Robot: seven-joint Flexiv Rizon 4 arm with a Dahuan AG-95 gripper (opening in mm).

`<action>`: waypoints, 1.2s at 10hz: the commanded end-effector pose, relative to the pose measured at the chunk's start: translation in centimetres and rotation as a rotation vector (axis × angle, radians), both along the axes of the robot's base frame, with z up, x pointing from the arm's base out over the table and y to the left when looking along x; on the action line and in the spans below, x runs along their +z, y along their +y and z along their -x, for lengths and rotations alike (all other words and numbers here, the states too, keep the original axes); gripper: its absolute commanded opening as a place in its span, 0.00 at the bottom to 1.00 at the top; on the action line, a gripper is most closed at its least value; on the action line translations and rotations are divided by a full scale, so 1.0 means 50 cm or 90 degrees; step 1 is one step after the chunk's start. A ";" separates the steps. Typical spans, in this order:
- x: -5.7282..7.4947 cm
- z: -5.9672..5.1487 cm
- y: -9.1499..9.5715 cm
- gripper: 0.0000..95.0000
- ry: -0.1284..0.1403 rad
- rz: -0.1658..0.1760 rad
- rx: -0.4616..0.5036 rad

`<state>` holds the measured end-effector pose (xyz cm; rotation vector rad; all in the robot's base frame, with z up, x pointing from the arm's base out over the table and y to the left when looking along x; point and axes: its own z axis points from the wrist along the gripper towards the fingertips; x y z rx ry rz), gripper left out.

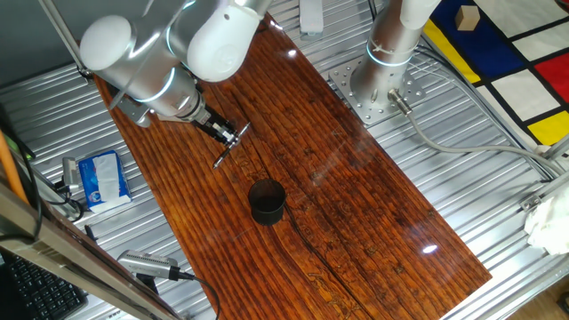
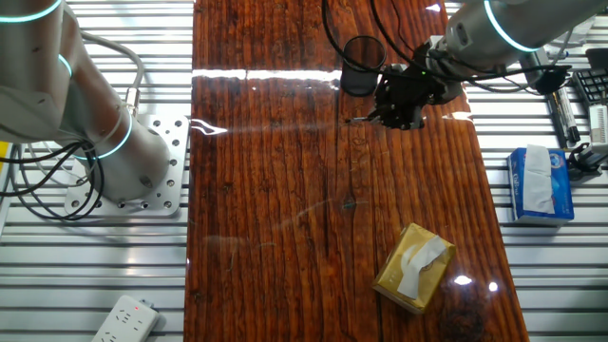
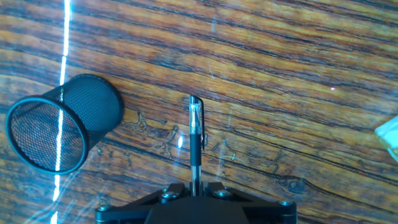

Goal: Put the pen into the pen holder

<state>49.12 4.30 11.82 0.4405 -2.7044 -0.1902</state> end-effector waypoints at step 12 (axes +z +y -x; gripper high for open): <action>0.029 0.019 0.007 0.00 0.038 -0.044 0.047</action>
